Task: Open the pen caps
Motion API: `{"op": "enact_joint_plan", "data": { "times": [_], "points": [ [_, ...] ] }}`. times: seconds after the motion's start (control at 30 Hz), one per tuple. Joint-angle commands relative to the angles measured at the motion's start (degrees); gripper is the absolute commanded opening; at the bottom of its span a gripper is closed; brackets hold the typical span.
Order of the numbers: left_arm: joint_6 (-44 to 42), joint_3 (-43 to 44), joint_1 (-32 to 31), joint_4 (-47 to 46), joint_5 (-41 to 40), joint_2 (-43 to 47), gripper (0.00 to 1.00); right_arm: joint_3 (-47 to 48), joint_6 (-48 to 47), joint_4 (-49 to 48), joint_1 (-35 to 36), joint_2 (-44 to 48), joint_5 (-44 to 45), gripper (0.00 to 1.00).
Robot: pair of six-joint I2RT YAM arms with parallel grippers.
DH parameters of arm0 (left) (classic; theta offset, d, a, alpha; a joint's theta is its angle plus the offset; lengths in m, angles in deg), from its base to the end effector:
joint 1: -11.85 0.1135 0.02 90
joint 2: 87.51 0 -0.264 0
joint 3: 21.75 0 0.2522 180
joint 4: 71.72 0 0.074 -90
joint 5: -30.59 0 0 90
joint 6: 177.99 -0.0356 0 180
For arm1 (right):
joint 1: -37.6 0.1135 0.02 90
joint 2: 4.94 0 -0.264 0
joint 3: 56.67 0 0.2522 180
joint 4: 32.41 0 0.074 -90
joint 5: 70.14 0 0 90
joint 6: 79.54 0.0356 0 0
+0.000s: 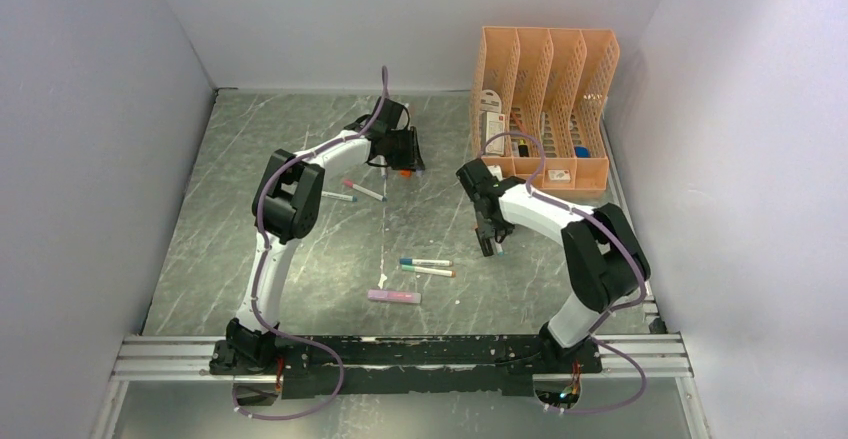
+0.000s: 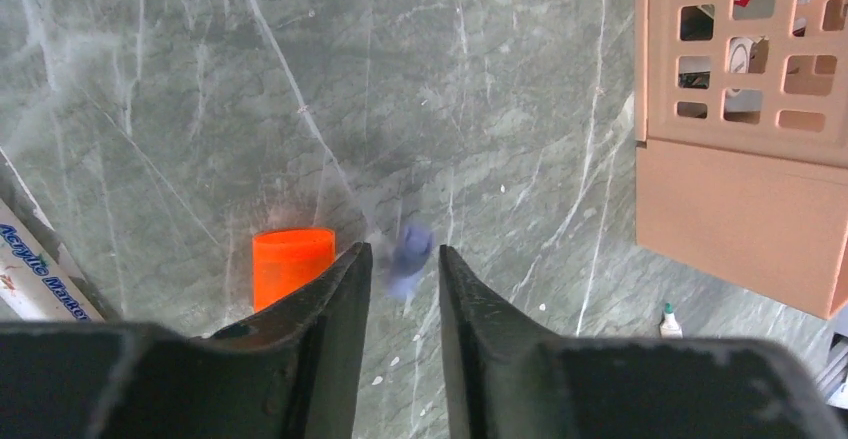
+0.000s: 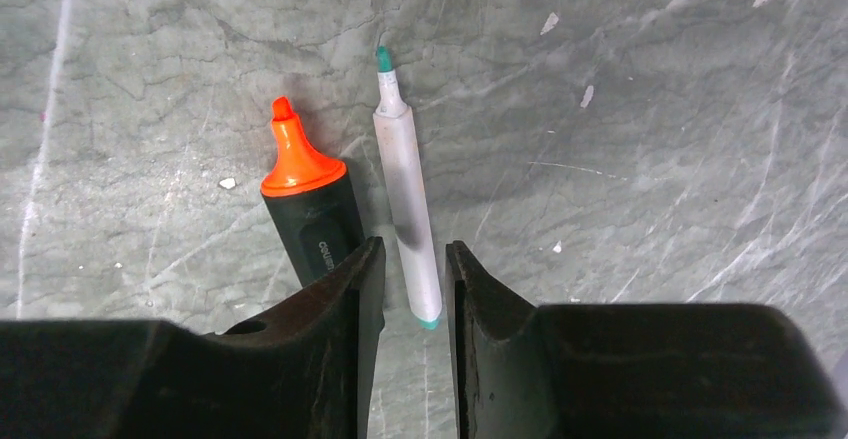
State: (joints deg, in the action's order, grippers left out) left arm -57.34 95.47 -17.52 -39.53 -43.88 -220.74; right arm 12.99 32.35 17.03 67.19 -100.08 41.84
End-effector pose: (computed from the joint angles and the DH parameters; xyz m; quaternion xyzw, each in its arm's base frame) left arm 0.4445 -0.2611 0.1556 0.0379 0.9261 -0.2861 0.2430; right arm 0.2667 0.1361 0.1646 -0.0404 0.9727 -0.1143 0.1981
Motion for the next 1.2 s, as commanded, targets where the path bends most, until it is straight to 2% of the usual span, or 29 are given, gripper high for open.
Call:
{"op": "enact_joint_plan", "data": {
  "times": [0.0, 0.13, 0.27, 0.37, 0.47, 0.5, 0.6, 0.67, 0.77, 0.9, 1.07, 1.17],
  "points": [
    [-0.16, 2.29, -0.21, 0.85, -1.0, -0.81, 0.45, 1.11, 0.22, 1.96, -0.37, 3.22, -0.28, 0.29],
    [-0.62, 2.94, -0.25, 1.81, -0.76, -0.03, 0.54, 2.62, 0.18, 2.7, -0.32, 4.27, -0.79, 0.29],
    [-0.81, 2.09, -0.16, 2.56, -0.74, 2.77, 0.55, 2.96, 0.17, 3.12, -0.35, 5.53, -1.73, 0.29],
    [-1.25, 0.62, -0.17, 3.1, -0.49, 6.86, 0.56, 3.05, -0.39, 2.43, -0.12, 6.91, -4.08, 0.29],
    [-2.24, -2.09, -0.08, 4.15, -0.32, 12.07, 0.64, 2.56, -2.12, 0.11, 1.64, 8.31, -7.82, 0.29],
    [-2.59, -3.34, -0.08, 4.5, -0.46, 14.01, 0.72, 2.48, -2.76, -0.65, 2.8, 8.42, -8.96, 0.29],
    [-3.54, -8.55, 0.18, 5.18, -1.22, 20.67, 0.84, 2.74, -4.49, -2.82, 7.13, 7.24, -11.78, 0.29],
    [-3.75, -13.34, 0.32, 4.89, -1.56, 25.32, 1.0, 3.25, -5.37, -4.1, 9.68, 5.81, -13.66, 0.29],
    [-3.72, -21.69, 0.73, 4.79, -2.26, 32.9, 0.99, 4.14, -6.7, -6.03, 13.61, 3.79, -15.43, 0.31],
    [-3.04, -33.94, 1.72, 3.59, -2.32, 43.65, 0.99, 4.8, -7.9, -7.05, 15.47, 1.31, -16.79, 0.34],
    [-1.38, -45.18, 3.96, 3.32, -0.11, 55.39, 0.99, 5.67, -9.75, -7.2, 17.22, -1.11, -17.95, 0.35],
    [-0.74, -48.89, 4.55, 4.46, 0.16, 60.39, 0.99, 6.03, -10.32, -6.82, 17.99, -1.92, -18.39, 0.36]
  ]
}}
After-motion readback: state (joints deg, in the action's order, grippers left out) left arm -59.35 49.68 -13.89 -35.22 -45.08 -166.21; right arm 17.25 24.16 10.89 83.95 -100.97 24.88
